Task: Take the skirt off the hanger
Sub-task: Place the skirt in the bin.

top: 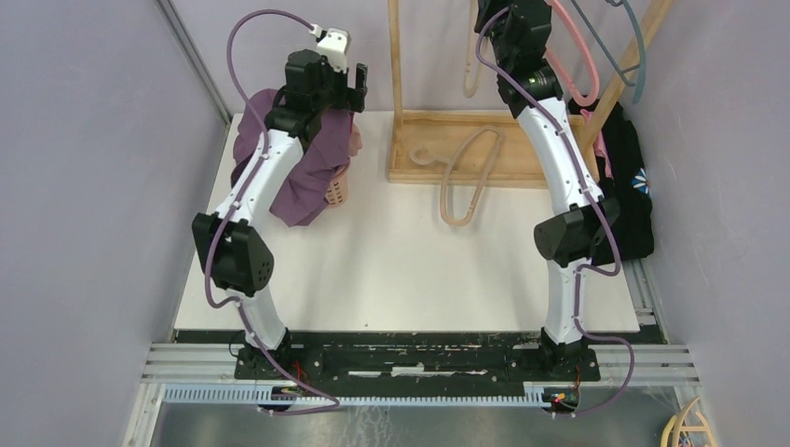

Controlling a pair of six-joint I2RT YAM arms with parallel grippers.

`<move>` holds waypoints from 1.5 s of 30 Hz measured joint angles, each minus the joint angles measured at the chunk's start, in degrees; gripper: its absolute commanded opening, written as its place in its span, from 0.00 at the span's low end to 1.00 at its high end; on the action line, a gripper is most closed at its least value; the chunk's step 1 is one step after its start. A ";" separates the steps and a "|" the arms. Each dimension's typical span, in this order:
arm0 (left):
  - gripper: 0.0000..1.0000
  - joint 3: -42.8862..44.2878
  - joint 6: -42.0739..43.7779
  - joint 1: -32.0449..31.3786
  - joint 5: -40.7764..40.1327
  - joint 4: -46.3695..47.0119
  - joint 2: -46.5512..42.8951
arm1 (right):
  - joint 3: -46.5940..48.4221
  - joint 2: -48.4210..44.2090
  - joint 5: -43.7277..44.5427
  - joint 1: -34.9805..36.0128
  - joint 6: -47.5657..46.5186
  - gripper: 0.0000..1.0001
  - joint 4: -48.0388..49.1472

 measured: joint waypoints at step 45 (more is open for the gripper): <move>0.99 6.84 -6.36 14.49 5.81 -18.58 5.40 | -34.69 -26.43 -5.22 -2.21 -1.05 0.01 0.68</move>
